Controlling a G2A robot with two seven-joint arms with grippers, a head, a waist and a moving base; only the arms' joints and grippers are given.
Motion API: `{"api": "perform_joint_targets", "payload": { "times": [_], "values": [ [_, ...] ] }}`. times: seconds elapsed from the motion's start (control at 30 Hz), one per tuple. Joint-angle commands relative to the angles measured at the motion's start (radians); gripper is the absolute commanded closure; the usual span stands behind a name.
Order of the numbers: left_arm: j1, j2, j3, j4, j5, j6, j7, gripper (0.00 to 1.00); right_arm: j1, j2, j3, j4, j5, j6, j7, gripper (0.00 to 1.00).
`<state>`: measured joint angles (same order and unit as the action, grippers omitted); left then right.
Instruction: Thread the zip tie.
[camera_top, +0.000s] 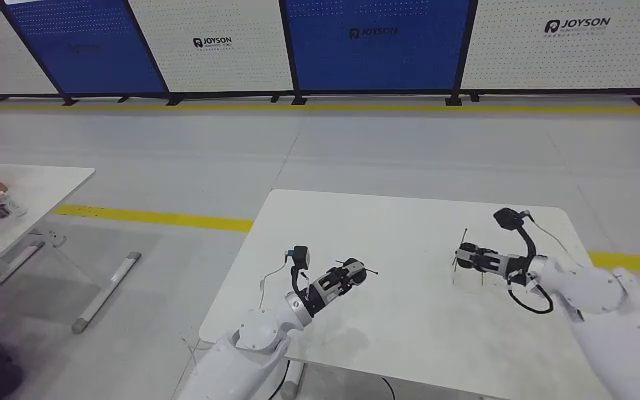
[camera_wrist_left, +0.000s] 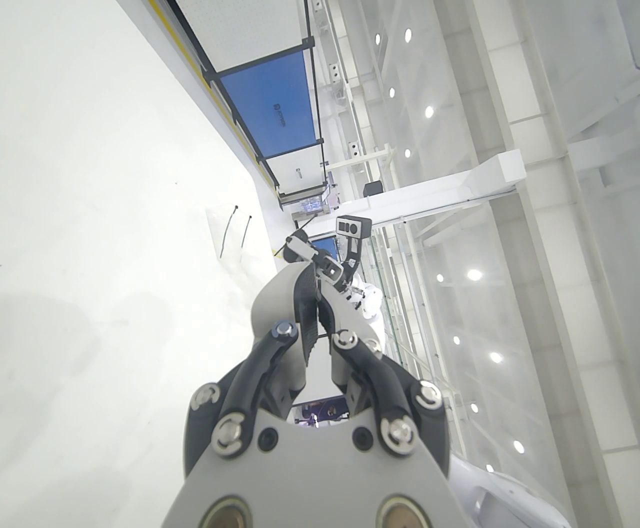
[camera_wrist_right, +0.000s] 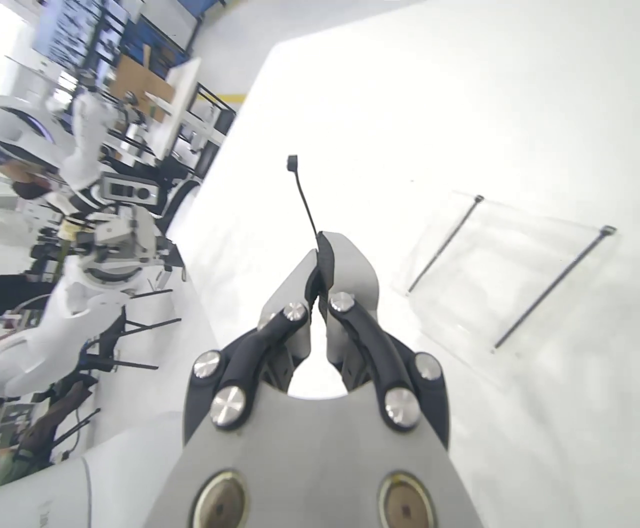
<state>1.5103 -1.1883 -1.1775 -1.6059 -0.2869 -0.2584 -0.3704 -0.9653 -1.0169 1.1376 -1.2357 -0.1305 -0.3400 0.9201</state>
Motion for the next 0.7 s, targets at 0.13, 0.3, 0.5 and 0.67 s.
{"api": "perform_joint_targets", "payload": {
  "times": [0.13,0.3,0.5,0.67],
  "values": [
    [0.000,0.000,0.000,0.000,0.000,0.000,0.000,1.00,-0.094,0.030,0.106,-0.138,0.133,0.000,0.033,1.00],
    [0.000,0.000,0.000,0.000,0.000,0.000,0.000,1.00,-0.122,0.037,0.132,-0.160,0.179,0.000,0.083,1.00],
    [0.000,0.000,0.000,0.000,0.000,0.000,0.000,1.00,-0.122,0.037,0.132,-0.160,0.179,0.000,0.083,1.00],
    [0.000,0.000,0.000,0.000,0.000,0.000,0.000,1.00,-0.139,0.035,0.137,-0.179,0.147,0.013,-0.010,1.00]
  ]
}}
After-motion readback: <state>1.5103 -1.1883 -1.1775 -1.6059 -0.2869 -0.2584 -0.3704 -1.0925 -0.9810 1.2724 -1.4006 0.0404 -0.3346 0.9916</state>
